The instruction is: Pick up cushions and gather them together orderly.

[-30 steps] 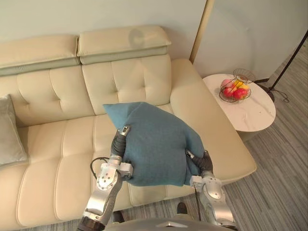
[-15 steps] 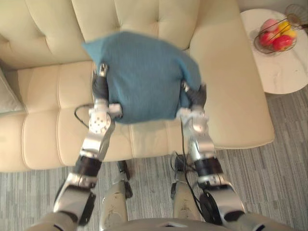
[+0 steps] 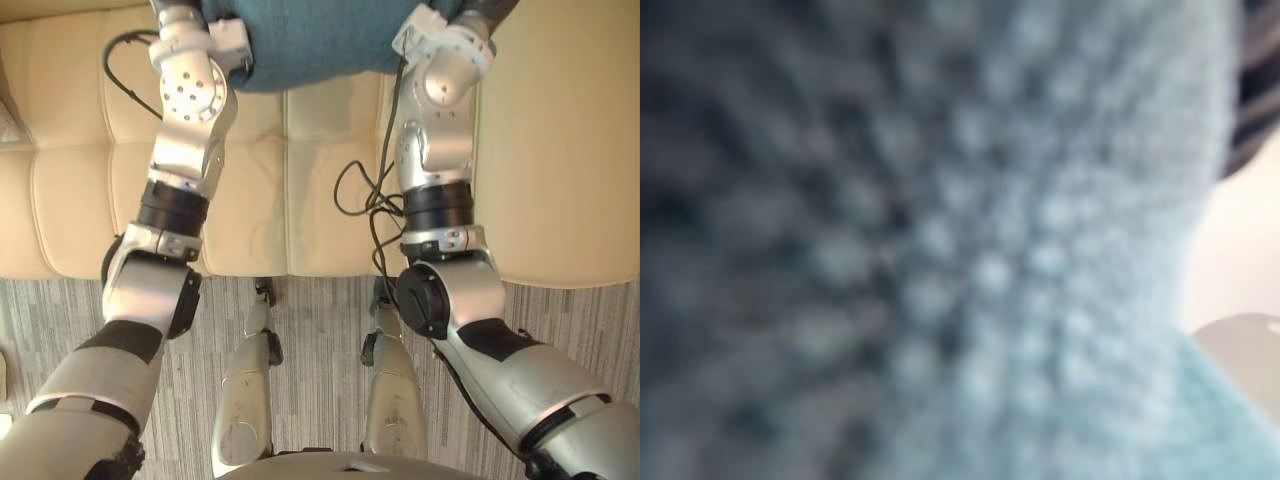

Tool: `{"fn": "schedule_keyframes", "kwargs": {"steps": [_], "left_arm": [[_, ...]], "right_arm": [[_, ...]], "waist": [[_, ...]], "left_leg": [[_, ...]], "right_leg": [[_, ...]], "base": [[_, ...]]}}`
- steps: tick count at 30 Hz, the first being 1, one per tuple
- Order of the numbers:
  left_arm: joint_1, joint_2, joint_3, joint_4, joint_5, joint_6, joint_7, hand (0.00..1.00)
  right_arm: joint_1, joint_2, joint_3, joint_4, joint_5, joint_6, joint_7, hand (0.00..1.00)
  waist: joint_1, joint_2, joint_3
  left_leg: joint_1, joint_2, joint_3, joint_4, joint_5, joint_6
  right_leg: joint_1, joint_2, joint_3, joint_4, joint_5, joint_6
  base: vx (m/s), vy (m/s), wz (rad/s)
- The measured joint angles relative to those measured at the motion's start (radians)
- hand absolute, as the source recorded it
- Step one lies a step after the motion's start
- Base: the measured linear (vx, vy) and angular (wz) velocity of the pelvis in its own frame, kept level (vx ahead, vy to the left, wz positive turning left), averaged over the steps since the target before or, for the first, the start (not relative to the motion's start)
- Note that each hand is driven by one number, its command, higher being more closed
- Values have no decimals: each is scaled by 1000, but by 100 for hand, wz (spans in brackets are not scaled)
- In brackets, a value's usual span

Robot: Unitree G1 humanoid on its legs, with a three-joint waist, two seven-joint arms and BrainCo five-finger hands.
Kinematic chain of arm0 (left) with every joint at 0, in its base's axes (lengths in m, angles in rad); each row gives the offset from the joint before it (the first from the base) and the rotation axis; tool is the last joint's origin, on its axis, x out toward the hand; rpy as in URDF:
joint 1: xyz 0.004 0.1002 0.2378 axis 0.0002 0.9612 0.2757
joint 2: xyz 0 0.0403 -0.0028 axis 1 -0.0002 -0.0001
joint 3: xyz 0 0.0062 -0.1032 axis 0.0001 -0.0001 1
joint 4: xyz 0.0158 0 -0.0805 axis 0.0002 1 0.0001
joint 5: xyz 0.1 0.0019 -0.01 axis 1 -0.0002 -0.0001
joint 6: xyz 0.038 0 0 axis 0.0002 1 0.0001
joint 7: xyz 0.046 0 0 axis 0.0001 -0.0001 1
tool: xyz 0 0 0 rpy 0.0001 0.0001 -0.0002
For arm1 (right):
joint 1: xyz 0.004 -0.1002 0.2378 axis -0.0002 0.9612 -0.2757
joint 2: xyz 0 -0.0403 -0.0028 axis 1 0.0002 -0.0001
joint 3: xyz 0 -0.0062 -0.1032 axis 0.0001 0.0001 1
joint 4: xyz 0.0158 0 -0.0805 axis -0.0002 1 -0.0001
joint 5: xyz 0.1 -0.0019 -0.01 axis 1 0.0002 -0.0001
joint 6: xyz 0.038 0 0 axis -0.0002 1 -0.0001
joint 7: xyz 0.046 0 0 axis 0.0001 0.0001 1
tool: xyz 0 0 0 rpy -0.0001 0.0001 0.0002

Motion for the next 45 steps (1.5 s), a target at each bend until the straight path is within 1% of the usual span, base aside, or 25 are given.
{"fn": "schedule_keyframes", "kwargs": {"steps": [2, 3, 5, 7, 8, 10, 11, 14, 16, 18, 20, 22, 25, 30, 31, 33, 35, 40, 42, 45], "left_arm": [[-73, 3, 8, 67, 15, 18, 24, 0], [-106, 7, 8, 102, 15, 33, 24, 0], [-162, 17, 7, 161, 27, 60, 23, 0], [-235, 36, 6, 220, 57, 89, 17, 0], [-283, 42, 7, 246, 67, 106, 8, 0], [-305, 45, 8, 254, 81, 118, -1, 0], [-329, 49, 10, 254, 98, 130, -12, 0], [-348, 44, 29, 253, 116, 136, -27, 0], [-348, 31, 50, 252, 116, 139, -26, 0], [-346, 4, 83, 249, 116, 145, -26, 0], [-319, -10, 99, 219, 115, 154, -25, 0], [-236, -36, 132, 148, 115, 155, -26, 0], [-126, -61, 156, 94, 113, 158, -29, 0], [11, -82, 171, 82, 110, 166, -57, 0], [63, -82, 173, 75, 82, 166, -67, 0], [88, -82, 177, 62, 60, 166, -67, 0], [118, -81, 204, 49, 32, 163, -77, 0], [170, -66, 244, 49, 31, 162, -111, 0], [196, -42, 244, 49, 12, 162, -131, 0], [214, -26, 246, 49, -7, 160, -142, 0]], "right_arm": [[-76, -9, -28, 57, -10, 13, -40, 0], [-94, -19, -30, 67, -10, 17, -54, 0], [-123, -36, -56, 76, -8, 19, -57, 0], [-160, -58, -69, 99, 8, 24, -54, 0], [-172, -74, -69, 99, 21, 30, -48, 0], [-177, -86, -72, 98, 34, 35, -44, 0], [-178, -97, -85, 92, 48, 40, -34, 0], [-177, -107, -102, 88, 100, 40, -17, 0], [-177, -103, -105, 75, 129, 41, -6, 0], [-151, -90, -106, 20, 157, 42, 10, 0], [-111, -68, -106, -28, 165, 42, 29, 0], [-37, -40, -101, -79, 165, 41, 53, 0], [59, -32, -78, -111, 162, 43, 86, 0], [200, -34, -27, -196, 152, 55, 136, 0], [239, -38, -14, -234, 148, 57, 160, 0], [257, -40, -12, -245, 146, 57, 169, 0], [293, -62, -3, -269, 145, 57, 193, 0], [355, -125, 17, -269, 144, 59, 238, 0], [385, -159, 26, -273, 144, 59, 270, 0], [437, -189, 27, -309, 144, 59, 293, 0]], "waist": [[0, 8, 7], [1, 8, 9], [4, 8, 9], [2, 8, 9], [3, 7, 21], [5, 7, 30], [6, 7, 31], [11, 7, 31], [13, 6, 32], [20, 5, 33], [24, 5, 33], [27, 5, 33], [26, 5, 33], [22, -4, 39], [17, -9, 41], [15, -12, 43], [17, -12, 43], [23, -14, 44], [21, -15, 45], [21, -17, 45]], "left_leg": [[-23, -1, -23, 0, 6, -1], [-30, -2, -25, 0, 6, 0], [-47, -5, -30, 0, 10, 0], [-74, -8, -50, 0, 25, -3], [-83, -8, -52, 0, 27, -2], [-86, -9, -53, 0, 27, -2], [-107, -10, -53, 0, 32, -5], [-151, -7, -48, 0, 36, -8], [-170, -3, -45, 0, 37, -9], [-192, 2, -43, 0, 41, -12], [-204, 9, -38, 0, 44, -12], [-205, 13, -28, 0, 44, -13], [-207, 17, -19, -1, 43, -14], [-208, 27, -12, 0, 42, -15], [-204, 32, -11, 0, 42, -15], [-200, 35, -11, -1, 42, -15], [-200, 39, -11, -1, 35, -24], [-199, 45, -3, -1, 34, -25], [-197, 48, -2, -1, 36, -23], [-186, 50, -2, -1, 41, -19]], "right_leg": [[-11, -1, -14, -2, 0, 0], [-15, -1, -17, -4, 0, 1], [-28, -5, -19, -5, 2, 2], [-45, -8, -30, -12, 9, 4], [-45, -7, -35, -24, 19, 4], [-44, -7, -35, -32, 25, 4], [-56, -7, -37, -51, 42, 6], [-94, -3, -30, -73, 71, 6], [-115, -1, -23, -79, 84, 5], [-139, 4, -16, -80, 94, 1], [-153, 10, -13, -78, 99, 1], [-165, 11, -4, -69, 99, 0], [-176, 13, 6, -60, 95, 1], [-208, 19, 19, -4, 68, -3], [-221, 21, 22, 32, 49, -7], [-228, 22, 24, 55, 37, -7], [-253, 21, 31, 110, 8, -11], [-270, 21, 40, 139, -4, -14], [-270, 23, 41, 145, -5, -16], [-270, 22, 41, 171, -22, -19]], "base": [[8, 2, 16], [8, 14, 12], [1, 16, 9], [-14, 12, 14], [-16, 11, 8], [-11, 11, 2], [-31, 25, 1], [-46, 33, -7], [-35, 25, -10], [-35, 29, -10], [-23, 17, -9], [-9, 5, -10], [5, -1, -8], [11, -5, -7], [6, -10, -3], [0, 0, 0], [-4, -16, 0], [-5, -28, -2], [1, -43, -2], [8, -62, 3]]}}
